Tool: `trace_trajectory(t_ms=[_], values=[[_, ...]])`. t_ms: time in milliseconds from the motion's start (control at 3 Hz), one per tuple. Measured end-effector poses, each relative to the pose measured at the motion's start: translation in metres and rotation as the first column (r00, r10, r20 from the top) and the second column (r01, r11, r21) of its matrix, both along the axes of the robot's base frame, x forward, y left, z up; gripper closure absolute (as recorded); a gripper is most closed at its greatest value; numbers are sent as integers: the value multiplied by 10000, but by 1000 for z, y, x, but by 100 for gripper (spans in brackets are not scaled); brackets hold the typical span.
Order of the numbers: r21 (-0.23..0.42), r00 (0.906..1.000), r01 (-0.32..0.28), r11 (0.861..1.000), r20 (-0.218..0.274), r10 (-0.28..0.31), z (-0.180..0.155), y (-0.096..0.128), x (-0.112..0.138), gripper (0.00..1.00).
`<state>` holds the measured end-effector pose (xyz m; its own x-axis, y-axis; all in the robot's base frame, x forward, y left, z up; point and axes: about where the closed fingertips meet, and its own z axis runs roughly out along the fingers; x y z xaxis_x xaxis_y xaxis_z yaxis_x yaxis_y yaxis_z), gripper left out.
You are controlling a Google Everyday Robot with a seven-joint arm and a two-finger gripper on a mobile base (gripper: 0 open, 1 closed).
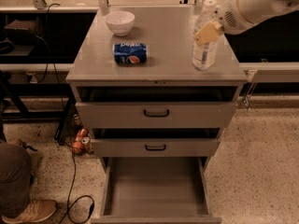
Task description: Place blue plastic bottle into bottom drawer
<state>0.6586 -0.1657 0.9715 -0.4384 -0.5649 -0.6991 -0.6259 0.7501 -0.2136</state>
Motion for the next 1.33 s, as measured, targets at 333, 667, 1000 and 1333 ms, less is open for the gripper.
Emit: trace_trajectory(t_ms=[333, 667, 1000, 1333], values=[[-469, 9994, -206, 9987, -270, 193, 7, -18, -37, 100], [-961, 9912, -715, 9928, -1177, 600, -9, -22, -72, 100], [-961, 9912, -716, 9928, -1177, 601, -9, -22, -72, 100], [-1196, 9835, -1064, 9871, -1589, 868, -31, -14, -81, 100]])
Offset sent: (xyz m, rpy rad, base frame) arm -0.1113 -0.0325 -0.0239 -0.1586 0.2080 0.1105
